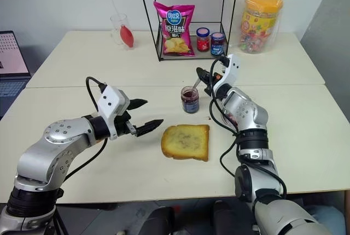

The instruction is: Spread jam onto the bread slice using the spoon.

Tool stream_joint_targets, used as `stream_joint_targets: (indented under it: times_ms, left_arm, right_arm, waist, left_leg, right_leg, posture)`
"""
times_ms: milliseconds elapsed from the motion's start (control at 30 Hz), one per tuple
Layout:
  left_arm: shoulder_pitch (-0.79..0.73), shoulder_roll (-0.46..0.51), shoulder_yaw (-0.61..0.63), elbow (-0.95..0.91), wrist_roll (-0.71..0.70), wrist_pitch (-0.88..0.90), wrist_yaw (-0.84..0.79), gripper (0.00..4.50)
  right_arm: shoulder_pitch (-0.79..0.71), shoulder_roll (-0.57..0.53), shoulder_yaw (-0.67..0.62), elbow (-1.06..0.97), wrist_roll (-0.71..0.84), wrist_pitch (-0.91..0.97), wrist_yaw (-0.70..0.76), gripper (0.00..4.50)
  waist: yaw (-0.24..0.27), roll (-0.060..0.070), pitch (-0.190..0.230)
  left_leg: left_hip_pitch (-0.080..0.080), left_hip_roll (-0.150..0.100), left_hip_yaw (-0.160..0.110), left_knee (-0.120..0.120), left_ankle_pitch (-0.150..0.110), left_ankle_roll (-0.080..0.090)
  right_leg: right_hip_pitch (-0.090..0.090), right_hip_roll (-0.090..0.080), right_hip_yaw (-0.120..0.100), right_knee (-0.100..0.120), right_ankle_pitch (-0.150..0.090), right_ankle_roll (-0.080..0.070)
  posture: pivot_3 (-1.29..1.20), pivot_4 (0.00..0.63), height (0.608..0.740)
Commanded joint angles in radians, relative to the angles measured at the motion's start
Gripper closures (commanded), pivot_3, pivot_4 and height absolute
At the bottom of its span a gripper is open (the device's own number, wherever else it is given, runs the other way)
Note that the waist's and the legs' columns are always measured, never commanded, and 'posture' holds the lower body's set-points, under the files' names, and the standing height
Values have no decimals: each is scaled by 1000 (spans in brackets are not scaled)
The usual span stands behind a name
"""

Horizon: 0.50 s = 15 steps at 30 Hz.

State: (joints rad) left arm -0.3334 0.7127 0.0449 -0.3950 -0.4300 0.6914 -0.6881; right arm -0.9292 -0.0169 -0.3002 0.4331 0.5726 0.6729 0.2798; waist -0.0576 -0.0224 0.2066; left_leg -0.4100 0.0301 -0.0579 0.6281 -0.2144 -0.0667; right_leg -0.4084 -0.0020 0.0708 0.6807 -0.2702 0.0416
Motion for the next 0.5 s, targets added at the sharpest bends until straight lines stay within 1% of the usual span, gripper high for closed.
stream_joint_targets:
  times_ms: [33, 500]
  left_arm:
    - [-7, -3, 0, -15, 9, -21, -2, 0]
    - [-18, -3, -7, -13, 14, -21, -7, 0]
  right_arm:
    - [-30, 8, -24, -40, 43, 1, -13, 4484]
    - [-32, -4, -34, -39, 59, -1, -25, 4484]
  waist:
    - [0, 0, 0]
    - [0, 0, 0]
  left_leg:
    - [0, 0, 0, 0, 0, 0]
    - [0, 0, 0, 0, 0, 0]
  right_leg:
    - [0, 0, 0, 0, 0, 0]
    - [0, 0, 0, 0, 0, 0]
  posture:
    - [0, 150, 740]
    - [0, 150, 740]
